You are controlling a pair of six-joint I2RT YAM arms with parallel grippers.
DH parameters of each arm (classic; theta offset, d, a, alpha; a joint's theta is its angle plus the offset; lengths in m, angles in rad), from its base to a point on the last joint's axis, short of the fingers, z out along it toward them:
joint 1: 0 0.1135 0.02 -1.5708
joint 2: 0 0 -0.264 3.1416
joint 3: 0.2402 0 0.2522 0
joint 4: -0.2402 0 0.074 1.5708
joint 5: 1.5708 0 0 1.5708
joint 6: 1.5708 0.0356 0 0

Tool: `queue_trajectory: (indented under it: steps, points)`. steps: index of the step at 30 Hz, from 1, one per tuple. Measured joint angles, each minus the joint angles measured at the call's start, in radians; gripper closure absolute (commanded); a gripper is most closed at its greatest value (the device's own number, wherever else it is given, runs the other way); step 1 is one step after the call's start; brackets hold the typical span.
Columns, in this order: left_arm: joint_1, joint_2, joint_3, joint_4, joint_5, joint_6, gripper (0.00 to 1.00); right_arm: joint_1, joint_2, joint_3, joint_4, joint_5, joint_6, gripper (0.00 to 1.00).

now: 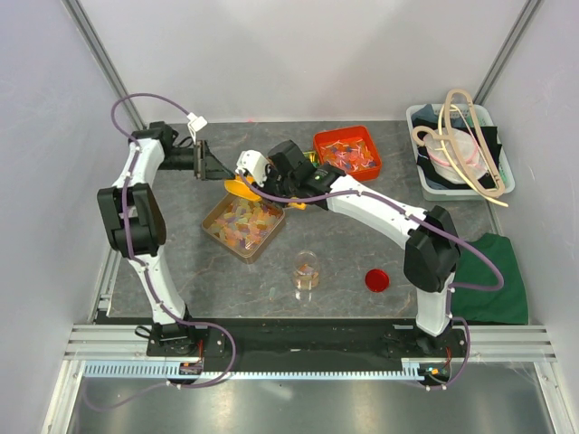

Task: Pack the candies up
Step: Adjust the spatula, then pick up the storage box at the center of the board.

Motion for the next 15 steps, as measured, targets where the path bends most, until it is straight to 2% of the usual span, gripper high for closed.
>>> queue_trajectory:
  steps: [4,6,11,15]
  points:
    - [0.06,-0.005,0.029,0.024,-0.059,-0.023,0.0,0.0,-0.009,-0.029,0.005,0.048,-0.025,1.0]
    - [0.084,-0.017,0.013,0.066,-0.138,-0.05,0.0,0.0,-0.024,-0.055,0.001,0.08,-0.043,1.0]
    - [0.092,-0.072,-0.106,0.191,-0.379,-0.096,0.0,0.0,-0.077,-0.092,-0.008,0.16,-0.082,1.0]
    - [0.075,-0.096,-0.172,0.249,-0.508,-0.103,0.0,-0.001,-0.12,-0.093,-0.01,0.205,-0.101,1.0]
